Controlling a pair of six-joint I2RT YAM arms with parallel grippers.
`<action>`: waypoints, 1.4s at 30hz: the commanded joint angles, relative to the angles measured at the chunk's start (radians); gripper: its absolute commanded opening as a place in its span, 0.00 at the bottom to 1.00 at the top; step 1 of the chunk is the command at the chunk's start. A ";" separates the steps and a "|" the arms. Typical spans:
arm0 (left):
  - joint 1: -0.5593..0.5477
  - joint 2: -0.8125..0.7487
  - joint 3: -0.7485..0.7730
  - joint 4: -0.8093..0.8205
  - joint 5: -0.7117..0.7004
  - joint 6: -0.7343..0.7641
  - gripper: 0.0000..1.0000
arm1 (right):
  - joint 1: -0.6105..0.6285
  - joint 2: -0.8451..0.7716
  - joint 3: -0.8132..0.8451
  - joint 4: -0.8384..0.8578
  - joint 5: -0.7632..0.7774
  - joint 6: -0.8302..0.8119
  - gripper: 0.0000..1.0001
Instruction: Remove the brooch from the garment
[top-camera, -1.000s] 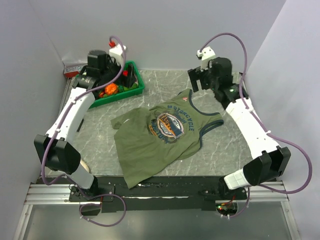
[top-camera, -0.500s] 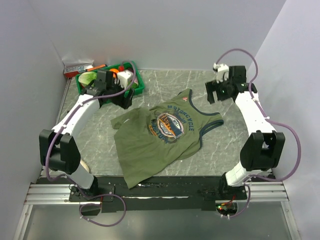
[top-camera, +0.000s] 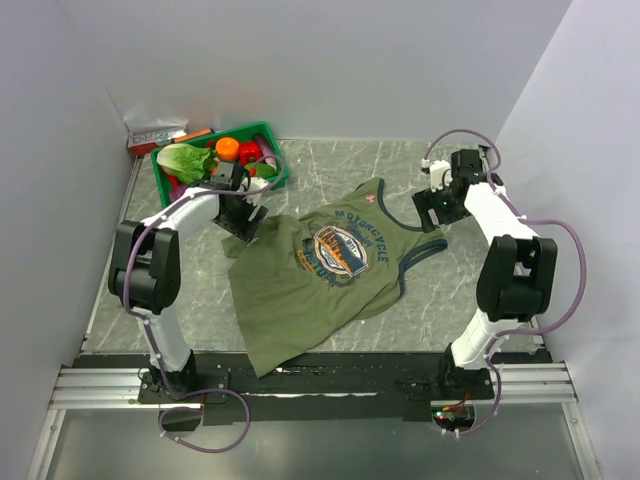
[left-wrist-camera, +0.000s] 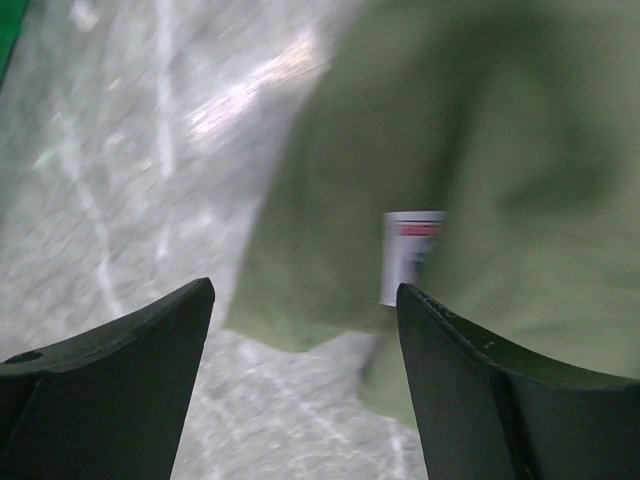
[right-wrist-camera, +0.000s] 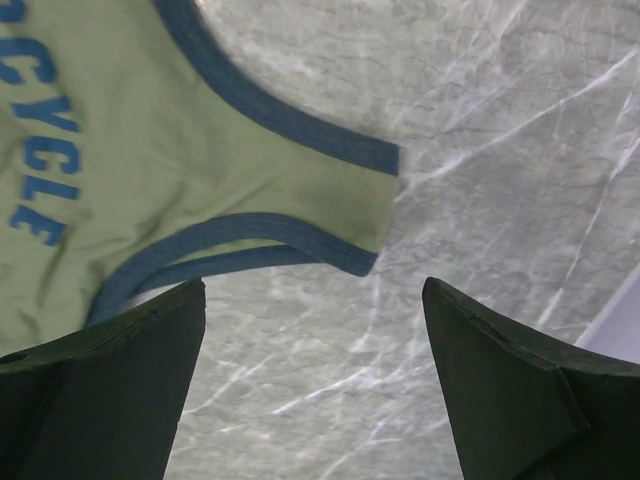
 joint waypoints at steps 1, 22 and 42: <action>0.006 0.031 0.007 0.001 -0.165 0.012 0.80 | 0.001 0.081 0.017 -0.019 0.051 -0.050 0.94; 0.016 0.247 0.042 0.090 -0.248 0.165 0.01 | -0.080 0.218 -0.030 0.041 0.137 -0.108 0.00; -0.025 0.107 0.495 -0.109 0.032 0.178 0.79 | -0.123 -0.183 -0.060 -0.269 -0.212 -0.045 0.71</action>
